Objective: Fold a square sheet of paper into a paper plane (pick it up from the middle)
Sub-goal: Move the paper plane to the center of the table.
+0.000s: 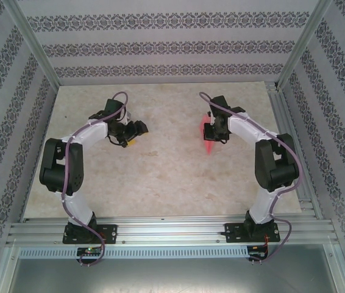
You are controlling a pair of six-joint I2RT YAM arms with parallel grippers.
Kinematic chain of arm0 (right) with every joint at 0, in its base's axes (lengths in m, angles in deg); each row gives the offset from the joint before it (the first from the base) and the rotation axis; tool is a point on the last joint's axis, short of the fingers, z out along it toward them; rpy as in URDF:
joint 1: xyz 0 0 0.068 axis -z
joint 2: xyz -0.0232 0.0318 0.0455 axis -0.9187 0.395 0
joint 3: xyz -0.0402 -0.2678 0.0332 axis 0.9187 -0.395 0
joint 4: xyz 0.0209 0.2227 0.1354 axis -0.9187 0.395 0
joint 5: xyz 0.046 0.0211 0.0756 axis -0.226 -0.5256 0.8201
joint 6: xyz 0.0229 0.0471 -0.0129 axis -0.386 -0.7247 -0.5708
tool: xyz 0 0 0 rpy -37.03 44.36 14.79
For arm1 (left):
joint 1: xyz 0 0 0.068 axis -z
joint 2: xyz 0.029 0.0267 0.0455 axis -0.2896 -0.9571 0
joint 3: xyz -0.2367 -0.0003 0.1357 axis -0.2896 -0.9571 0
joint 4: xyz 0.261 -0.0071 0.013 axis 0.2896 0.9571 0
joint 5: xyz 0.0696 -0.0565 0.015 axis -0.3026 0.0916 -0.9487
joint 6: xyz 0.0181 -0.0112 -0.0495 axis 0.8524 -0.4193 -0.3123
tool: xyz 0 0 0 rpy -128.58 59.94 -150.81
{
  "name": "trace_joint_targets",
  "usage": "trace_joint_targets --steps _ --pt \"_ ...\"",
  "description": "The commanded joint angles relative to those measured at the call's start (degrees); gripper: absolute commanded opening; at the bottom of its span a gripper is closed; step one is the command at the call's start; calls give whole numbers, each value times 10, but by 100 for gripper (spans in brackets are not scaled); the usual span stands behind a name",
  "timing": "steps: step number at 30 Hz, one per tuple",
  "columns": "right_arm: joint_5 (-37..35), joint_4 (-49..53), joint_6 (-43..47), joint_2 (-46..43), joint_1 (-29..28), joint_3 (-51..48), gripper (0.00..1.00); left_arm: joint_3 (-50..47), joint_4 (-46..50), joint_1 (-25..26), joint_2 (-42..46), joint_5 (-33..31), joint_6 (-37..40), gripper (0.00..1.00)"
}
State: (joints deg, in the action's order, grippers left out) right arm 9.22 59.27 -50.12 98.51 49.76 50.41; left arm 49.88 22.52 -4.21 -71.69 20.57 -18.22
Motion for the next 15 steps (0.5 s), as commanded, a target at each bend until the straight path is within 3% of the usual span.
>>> trace_joint_targets --steps 1,4,9,13,15 --pt "16 8 33 49 -10 26 6 13 -10 17 26 -13 -8 76" --pt "-5 15 33 76 -10 37 13 10 -4 26 30 -20 -10 76" --pt "-25 18 38 88 -10 38 13 7 2 33 34 -28 -11 76" --pt "-22 12 35 64 -10 35 19 12 7 35 35 -33 -10 76" --pt "-20 12 36 55 -10 38 13 16 10 35 34 -35 -9 76"
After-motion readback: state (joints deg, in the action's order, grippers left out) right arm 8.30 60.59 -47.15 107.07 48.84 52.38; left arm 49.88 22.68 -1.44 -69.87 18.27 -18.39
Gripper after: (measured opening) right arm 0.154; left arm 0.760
